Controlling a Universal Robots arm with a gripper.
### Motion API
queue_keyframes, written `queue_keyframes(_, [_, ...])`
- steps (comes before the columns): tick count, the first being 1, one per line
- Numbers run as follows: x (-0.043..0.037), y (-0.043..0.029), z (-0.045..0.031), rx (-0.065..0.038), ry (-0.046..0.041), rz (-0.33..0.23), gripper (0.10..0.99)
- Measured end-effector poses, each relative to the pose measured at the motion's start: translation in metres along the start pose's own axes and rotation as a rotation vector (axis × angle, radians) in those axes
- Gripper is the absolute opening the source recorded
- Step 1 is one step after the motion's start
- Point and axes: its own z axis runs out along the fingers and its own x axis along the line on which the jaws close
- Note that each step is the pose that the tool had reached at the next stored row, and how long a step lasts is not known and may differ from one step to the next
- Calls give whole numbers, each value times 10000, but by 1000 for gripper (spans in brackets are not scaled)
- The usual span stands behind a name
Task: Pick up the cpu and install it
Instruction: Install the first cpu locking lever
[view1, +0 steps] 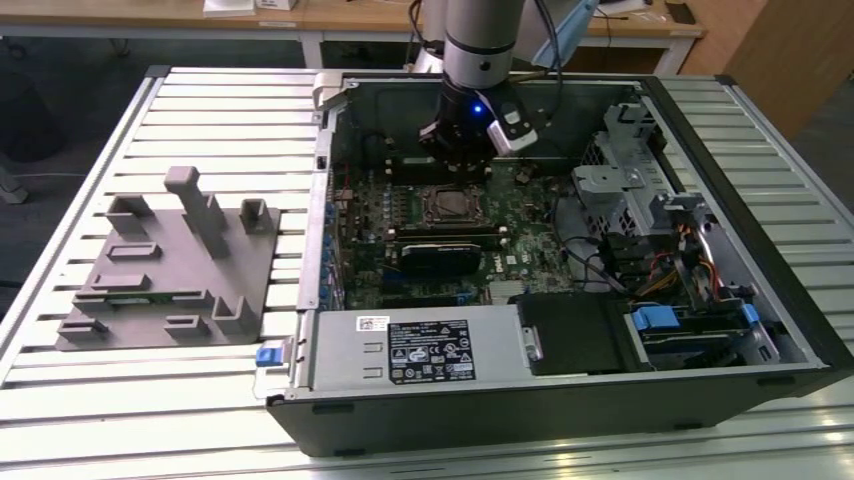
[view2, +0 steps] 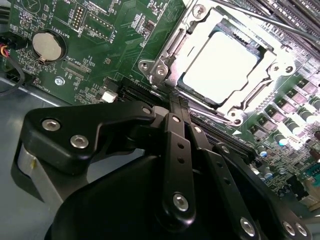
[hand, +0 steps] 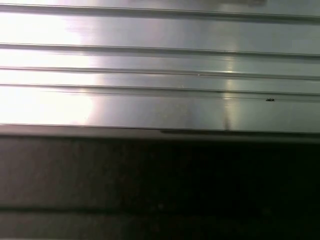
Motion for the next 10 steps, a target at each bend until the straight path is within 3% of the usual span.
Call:
queue_keyframes(4, [0,-1,12,68,3,-2,106])
queue_keyframes(10, [-3,-2,51,293,8,-5,106])
